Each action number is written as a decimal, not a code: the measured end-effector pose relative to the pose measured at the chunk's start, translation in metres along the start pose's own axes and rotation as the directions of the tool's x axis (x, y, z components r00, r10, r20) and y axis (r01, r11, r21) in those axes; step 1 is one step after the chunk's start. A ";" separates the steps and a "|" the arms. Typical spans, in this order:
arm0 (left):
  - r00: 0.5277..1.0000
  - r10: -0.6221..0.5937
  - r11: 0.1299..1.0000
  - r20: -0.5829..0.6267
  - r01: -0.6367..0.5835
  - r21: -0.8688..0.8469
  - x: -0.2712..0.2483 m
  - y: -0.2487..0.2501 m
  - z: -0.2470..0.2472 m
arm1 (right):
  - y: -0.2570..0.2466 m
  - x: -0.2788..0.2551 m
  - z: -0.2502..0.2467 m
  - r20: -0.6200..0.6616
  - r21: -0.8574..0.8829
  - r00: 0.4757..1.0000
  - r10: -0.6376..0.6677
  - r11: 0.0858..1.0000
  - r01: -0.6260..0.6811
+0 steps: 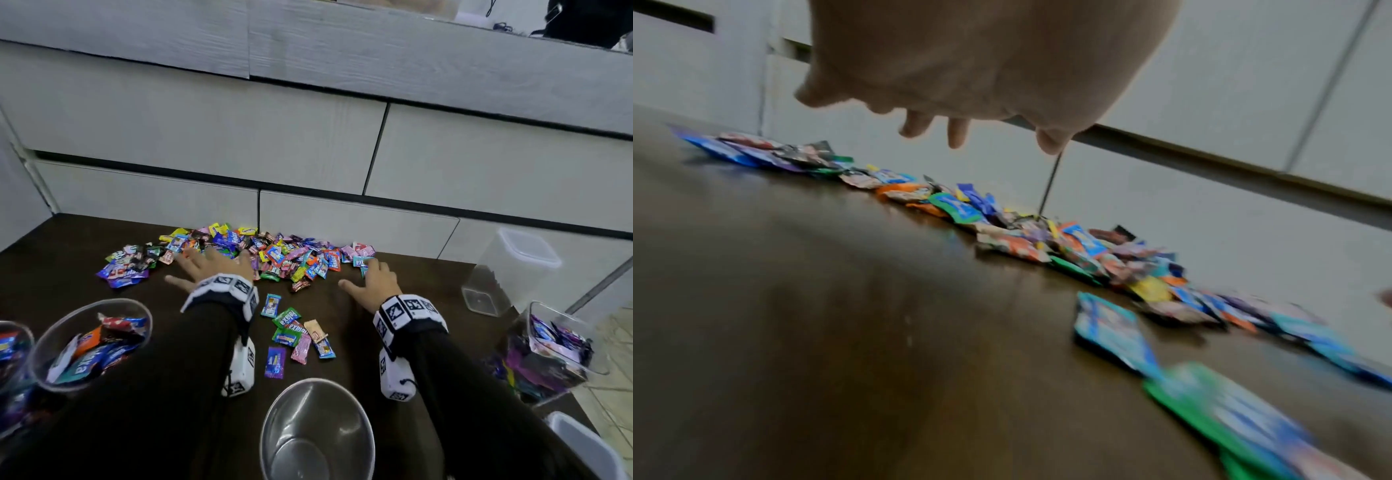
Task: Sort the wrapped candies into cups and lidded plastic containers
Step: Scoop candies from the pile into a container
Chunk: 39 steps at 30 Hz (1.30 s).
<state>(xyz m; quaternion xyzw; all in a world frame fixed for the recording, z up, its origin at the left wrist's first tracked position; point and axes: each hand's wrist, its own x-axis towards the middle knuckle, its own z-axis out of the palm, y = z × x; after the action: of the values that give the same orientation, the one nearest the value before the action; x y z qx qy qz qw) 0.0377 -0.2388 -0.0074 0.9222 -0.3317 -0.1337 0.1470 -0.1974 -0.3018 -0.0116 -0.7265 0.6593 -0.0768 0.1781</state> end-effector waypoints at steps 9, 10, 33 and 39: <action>0.987 0.158 0.982 0.020 -0.159 0.100 0.071 0.014 0.031 | -0.002 0.067 0.020 0.015 -0.050 0.998 0.067 0.997 -0.066; 0.974 0.216 0.968 0.074 -0.223 0.115 0.075 0.017 0.035 | -0.006 0.071 0.021 0.011 -0.041 0.999 0.047 0.998 -0.046; 0.593 0.677 0.669 0.436 -0.743 -0.028 -0.017 0.006 0.049 | -0.046 0.008 0.046 0.130 -0.320 0.897 -0.422 0.838 0.441; 0.605 0.702 0.638 0.376 -0.769 0.047 -0.017 -0.001 0.047 | -0.032 -0.014 0.042 0.116 -0.272 0.882 -0.456 0.840 0.470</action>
<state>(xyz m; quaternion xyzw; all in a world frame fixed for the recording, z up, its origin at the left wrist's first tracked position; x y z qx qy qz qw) 0.0096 -0.2360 -0.0490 0.6769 -0.7139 -0.1751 0.0375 -0.1548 -0.2789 -0.0368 -0.8838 0.4640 -0.0022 0.0604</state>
